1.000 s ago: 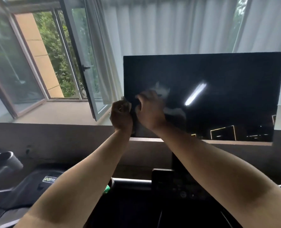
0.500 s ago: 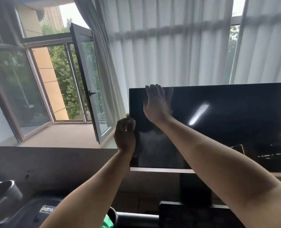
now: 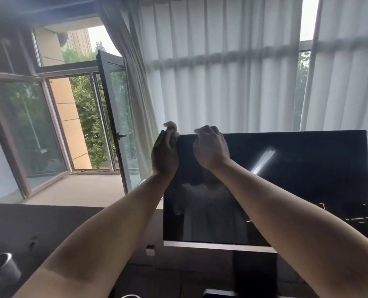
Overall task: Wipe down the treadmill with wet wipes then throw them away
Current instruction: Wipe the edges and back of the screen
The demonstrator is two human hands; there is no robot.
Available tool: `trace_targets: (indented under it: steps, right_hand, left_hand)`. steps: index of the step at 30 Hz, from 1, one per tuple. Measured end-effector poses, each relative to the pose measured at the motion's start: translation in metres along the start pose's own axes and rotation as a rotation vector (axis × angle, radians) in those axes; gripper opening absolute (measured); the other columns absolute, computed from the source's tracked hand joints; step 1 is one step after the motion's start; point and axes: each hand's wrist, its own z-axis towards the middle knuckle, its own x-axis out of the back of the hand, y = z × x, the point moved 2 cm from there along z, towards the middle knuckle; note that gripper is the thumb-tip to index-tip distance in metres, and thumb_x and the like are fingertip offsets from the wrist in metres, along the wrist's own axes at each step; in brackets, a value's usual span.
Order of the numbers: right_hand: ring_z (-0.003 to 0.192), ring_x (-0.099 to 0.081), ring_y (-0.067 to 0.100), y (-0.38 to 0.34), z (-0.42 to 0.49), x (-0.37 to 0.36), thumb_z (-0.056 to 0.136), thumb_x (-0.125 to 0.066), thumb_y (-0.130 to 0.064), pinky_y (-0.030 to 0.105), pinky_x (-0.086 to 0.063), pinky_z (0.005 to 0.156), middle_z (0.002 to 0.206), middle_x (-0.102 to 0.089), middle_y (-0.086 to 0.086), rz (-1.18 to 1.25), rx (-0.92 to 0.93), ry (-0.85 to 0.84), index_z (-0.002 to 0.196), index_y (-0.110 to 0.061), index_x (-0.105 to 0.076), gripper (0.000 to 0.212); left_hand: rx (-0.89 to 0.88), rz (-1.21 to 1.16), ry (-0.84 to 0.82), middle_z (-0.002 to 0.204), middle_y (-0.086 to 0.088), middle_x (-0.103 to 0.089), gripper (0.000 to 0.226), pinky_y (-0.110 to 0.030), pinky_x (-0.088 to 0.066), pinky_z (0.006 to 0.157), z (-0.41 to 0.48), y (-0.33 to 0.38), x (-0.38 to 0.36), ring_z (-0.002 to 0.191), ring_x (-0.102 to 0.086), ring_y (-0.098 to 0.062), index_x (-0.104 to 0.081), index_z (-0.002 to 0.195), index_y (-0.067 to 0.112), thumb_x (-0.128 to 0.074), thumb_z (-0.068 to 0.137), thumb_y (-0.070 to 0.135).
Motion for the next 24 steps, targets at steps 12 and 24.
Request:
trace_targets:
  steps: [12,24]
  right_hand:
    - [0.136,-0.043,0.014,0.024,-0.012,-0.007,0.102,-0.031,-0.024,0.040,-0.011,0.123,0.140,-0.058,-0.009,0.050,0.069,0.067,0.146,-0.027,-0.050,0.048]
    - [0.140,-0.041,0.019,0.029,-0.012,0.001,0.090,-0.048,-0.003,0.038,-0.011,0.123,0.147,-0.053,0.001,0.046,0.143,0.066,0.147,-0.011,-0.048,0.057]
  left_hand:
    - [-0.411,0.130,-0.230,0.164,-0.004,-0.030,0.070,-0.050,-0.029,0.120,-0.056,0.021,-0.033,0.153,-0.025,-0.024,-0.034,0.156,0.015,-0.056,0.092,-0.004]
    - [-0.135,0.234,-0.054,0.142,-0.007,-0.049,0.047,-0.043,-0.040,0.109,-0.005,0.008,-0.010,0.132,-0.045,-0.025,-0.038,0.148,0.007,-0.038,0.101,0.015]
